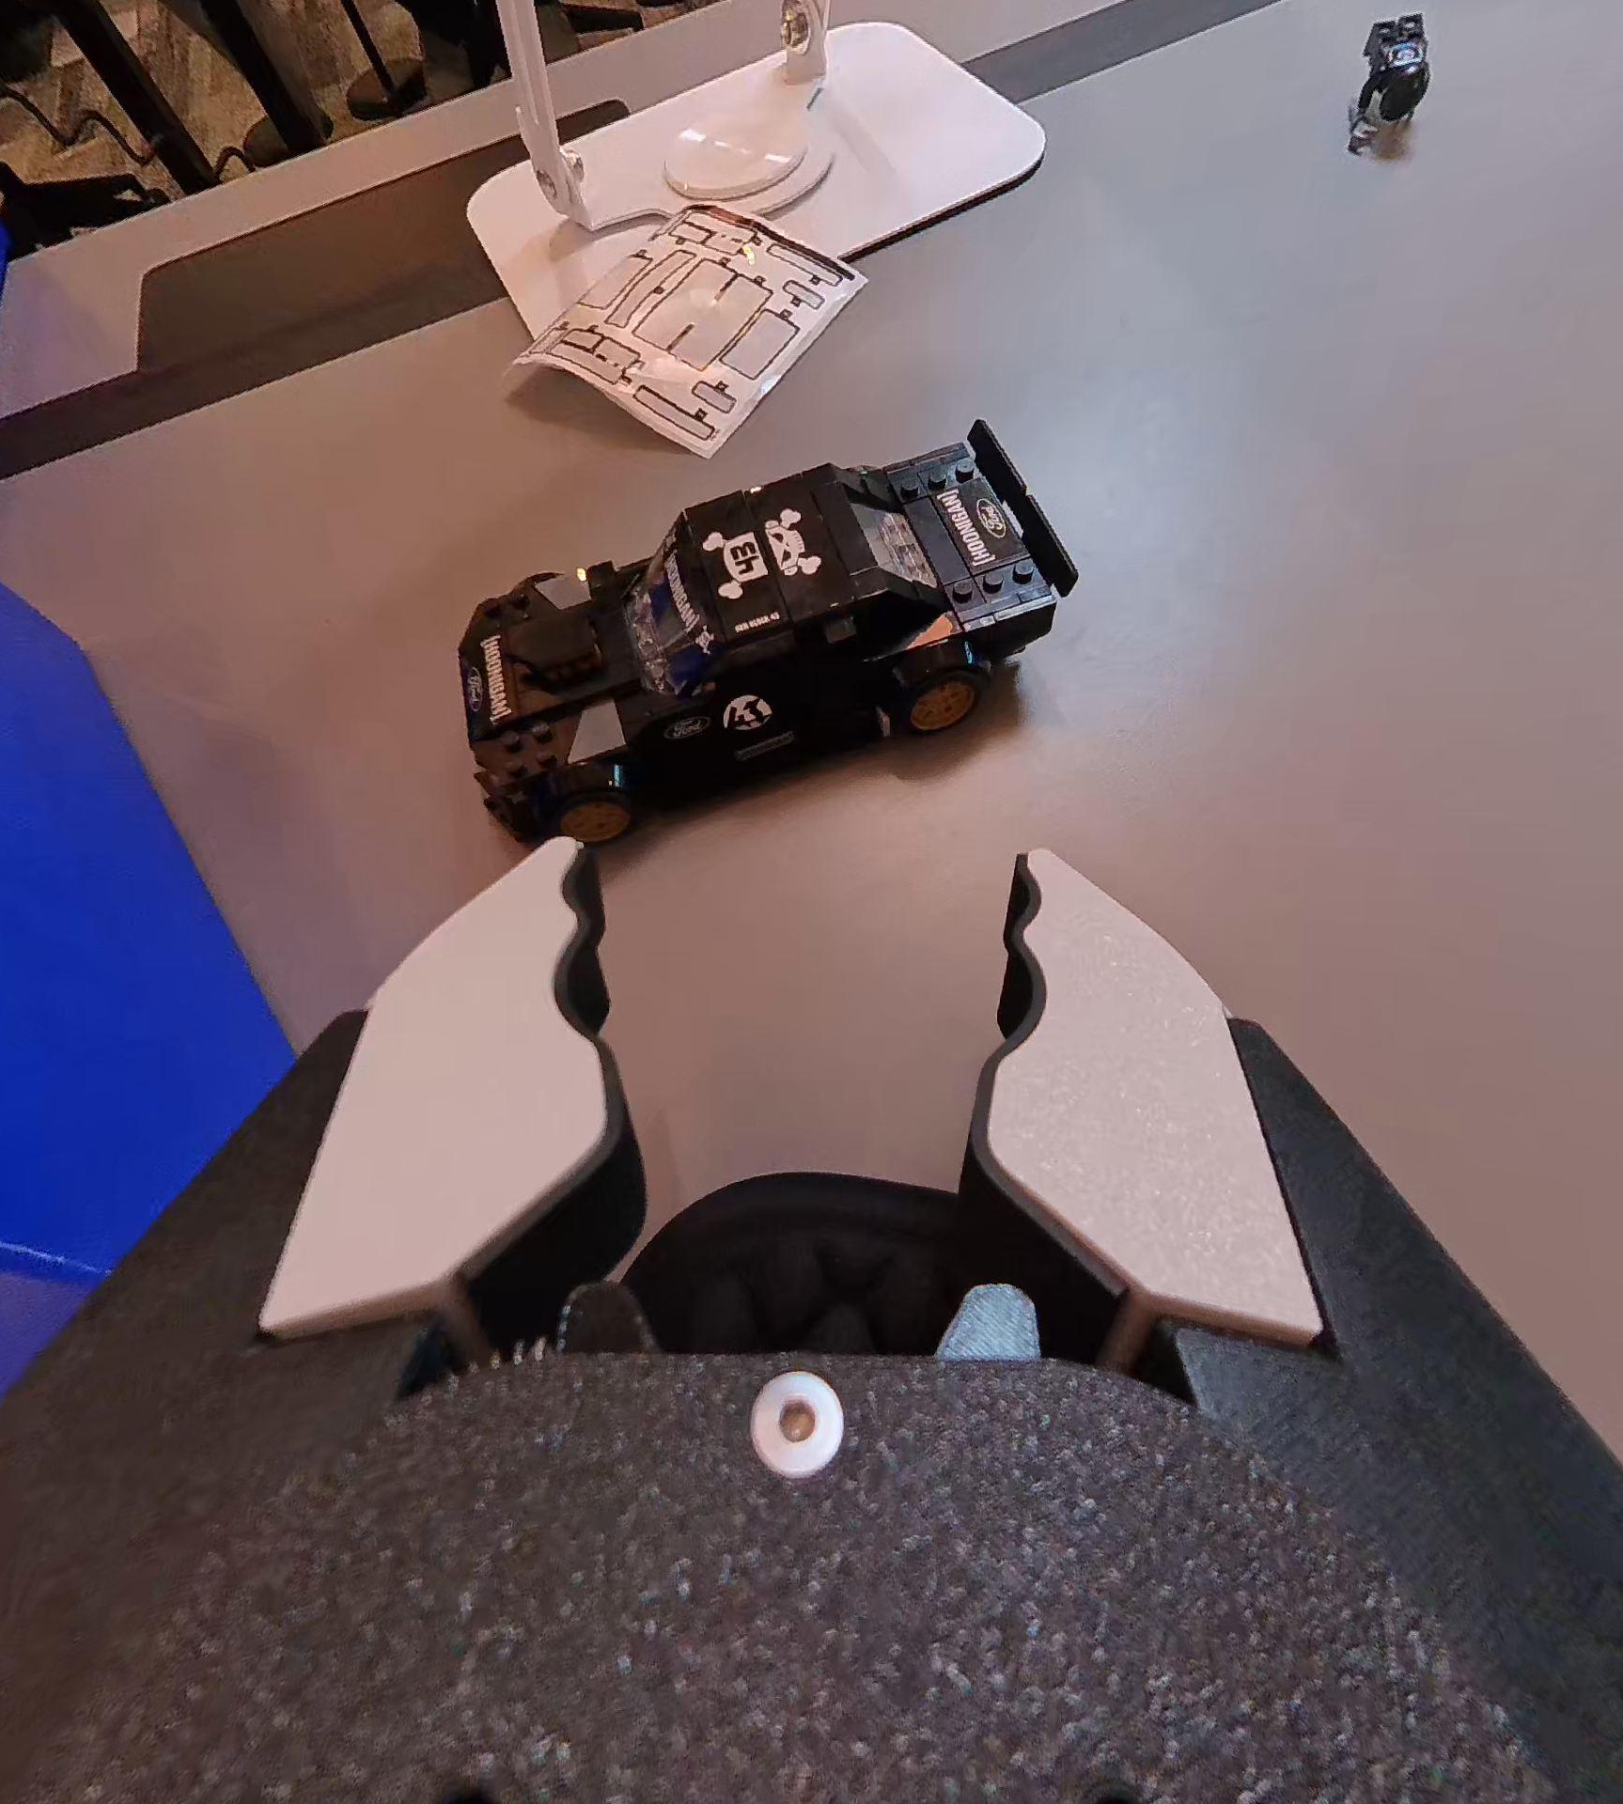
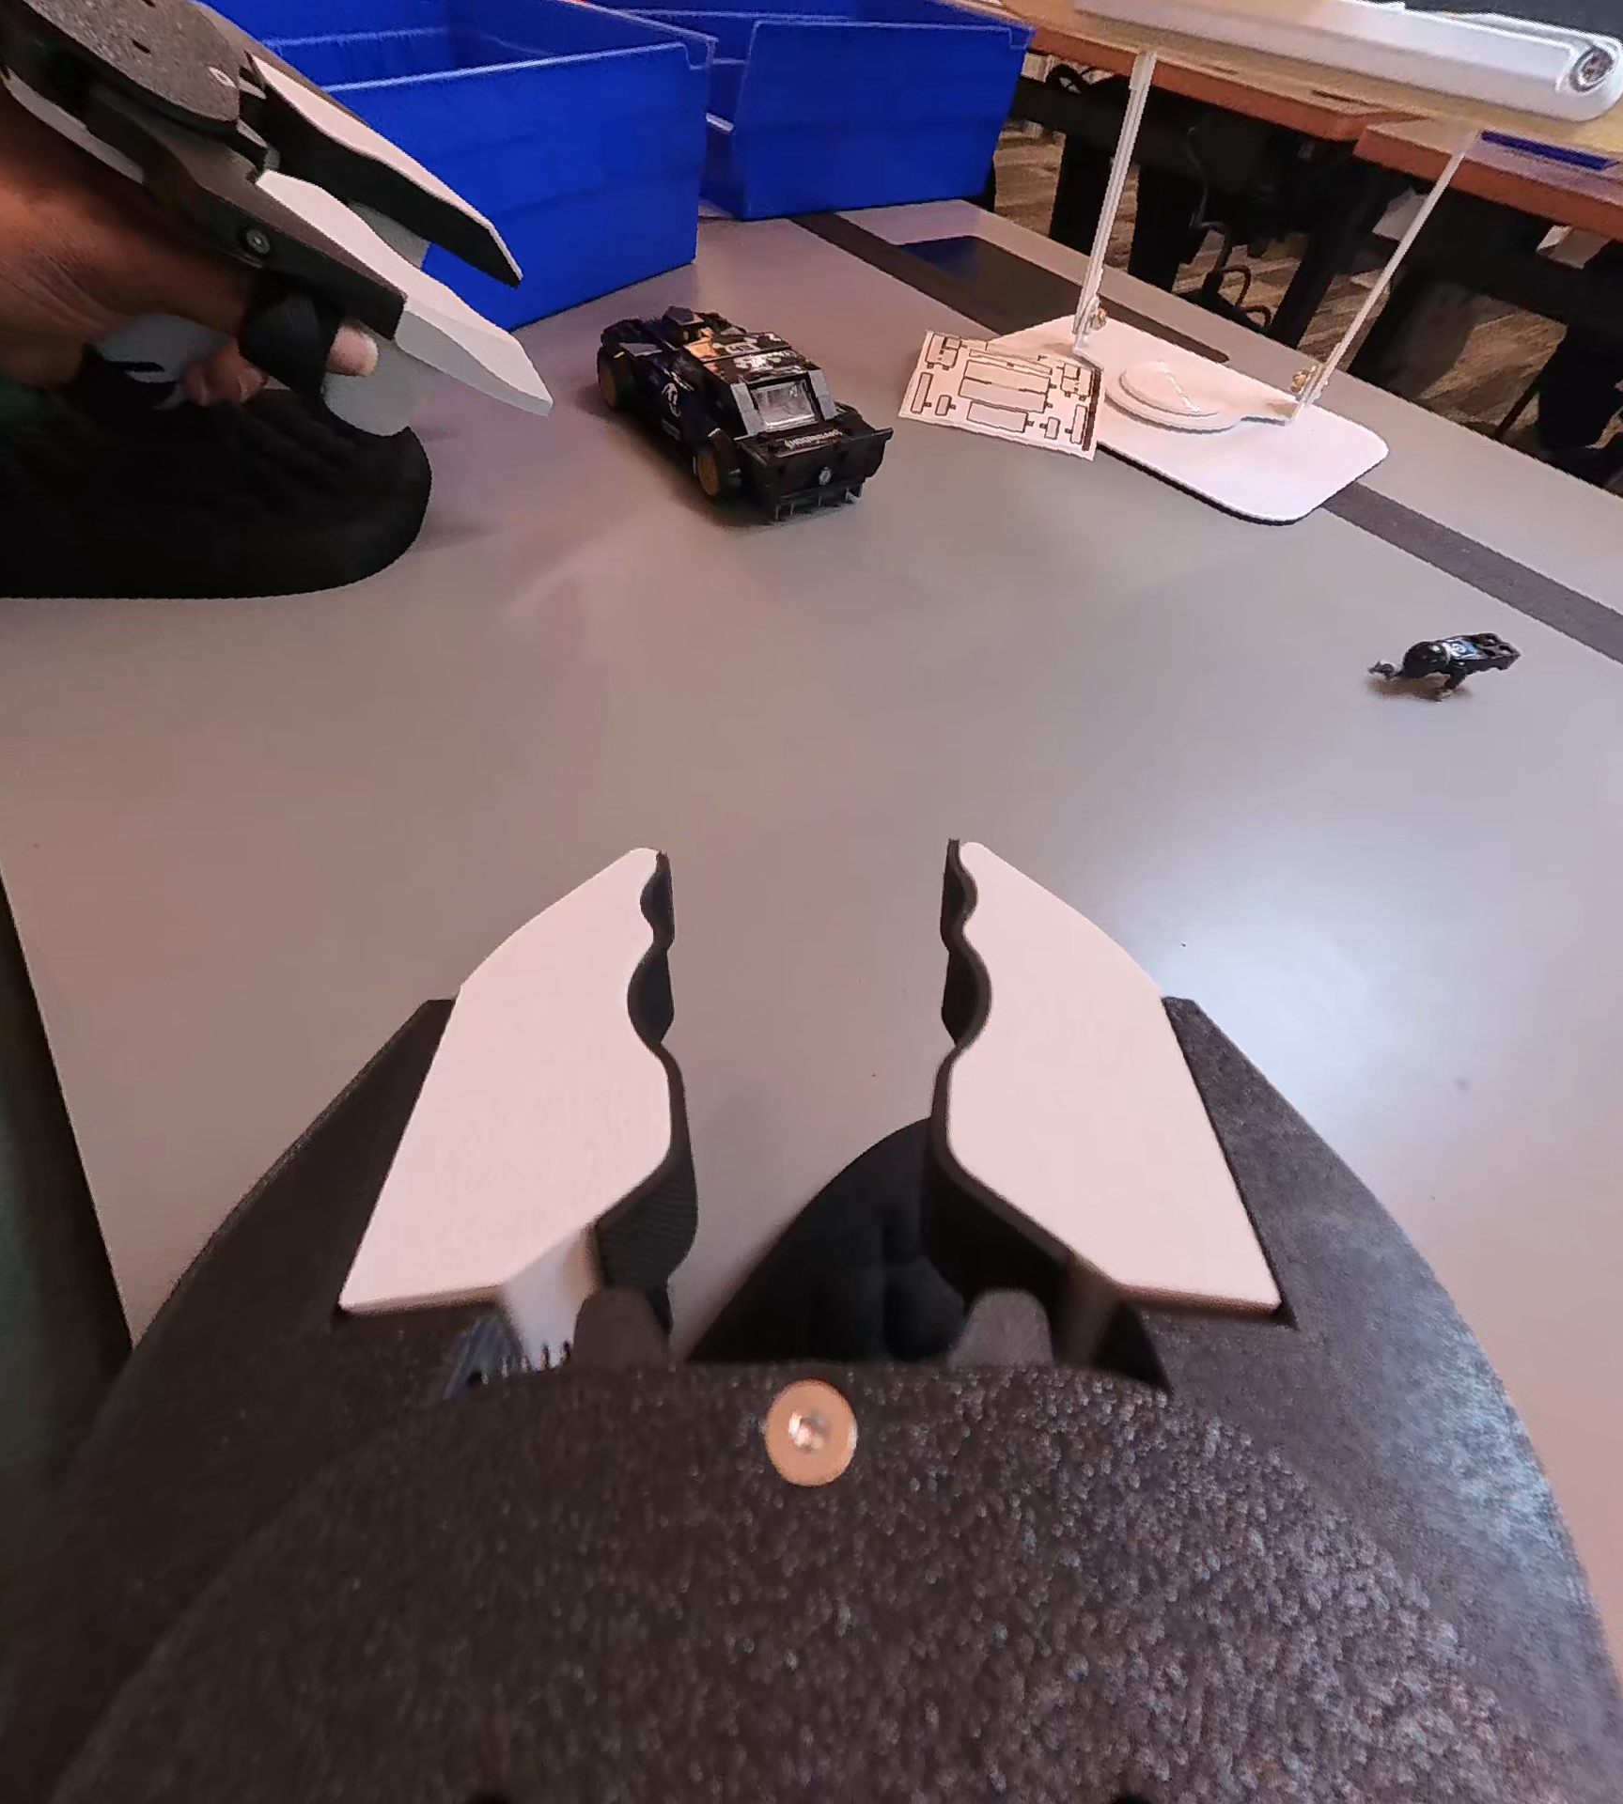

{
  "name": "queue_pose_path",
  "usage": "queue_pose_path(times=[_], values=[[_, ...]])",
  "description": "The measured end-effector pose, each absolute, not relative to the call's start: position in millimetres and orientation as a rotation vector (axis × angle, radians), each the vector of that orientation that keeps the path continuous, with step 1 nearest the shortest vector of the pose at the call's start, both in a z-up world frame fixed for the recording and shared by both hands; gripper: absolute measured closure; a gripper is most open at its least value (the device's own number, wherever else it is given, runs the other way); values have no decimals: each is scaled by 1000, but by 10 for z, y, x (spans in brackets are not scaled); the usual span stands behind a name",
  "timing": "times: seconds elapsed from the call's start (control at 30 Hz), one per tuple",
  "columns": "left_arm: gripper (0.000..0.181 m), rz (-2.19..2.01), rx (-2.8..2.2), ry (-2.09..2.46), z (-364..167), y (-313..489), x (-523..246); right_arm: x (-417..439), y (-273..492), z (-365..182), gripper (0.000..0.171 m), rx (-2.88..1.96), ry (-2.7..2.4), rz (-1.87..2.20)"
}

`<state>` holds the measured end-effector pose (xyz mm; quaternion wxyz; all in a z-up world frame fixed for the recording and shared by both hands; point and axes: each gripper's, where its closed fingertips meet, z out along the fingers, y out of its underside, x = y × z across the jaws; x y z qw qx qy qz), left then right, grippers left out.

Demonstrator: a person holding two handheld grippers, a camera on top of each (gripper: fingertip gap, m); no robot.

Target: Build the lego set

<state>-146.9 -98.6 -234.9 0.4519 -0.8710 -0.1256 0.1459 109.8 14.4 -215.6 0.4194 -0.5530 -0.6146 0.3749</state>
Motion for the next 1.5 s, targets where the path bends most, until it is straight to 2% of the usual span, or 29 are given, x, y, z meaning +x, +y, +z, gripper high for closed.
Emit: queue_pose_path(times=[0.4, 0.77, 0.83, 0.9, 0.93, 1.07, 1.5], values=[[105, 364, -2129, -289, -2299, -950, -1421, 957, 217, -2176, 119, -1436, -1482, 787], [144, 220, -1711, -127, -1366, -534, -900, 898, 715, -1486, 123, -1467, -932, 771], [151, 224, -1682, -113, -1302, -483, -840, 929, 784, -1354, 137, -1451, -861, 786], [175, 224, -1651, -121, -1297, -485, -814, 946, 827, -1369, 171, -1443, -844, 781], [181, 208, -1648, -129, -1332, -486, -806, 948, 856, -1440, 171, -1455, -846, 763], [181, 125, -1677, -210, -1557, -487, -845, 908, 821, -1713, 171, -1510, -888, 764], [181, 230, -1726, -168, -1848, -475, -808, 795, 805, -1839, 171, -1519, -939, 704]])
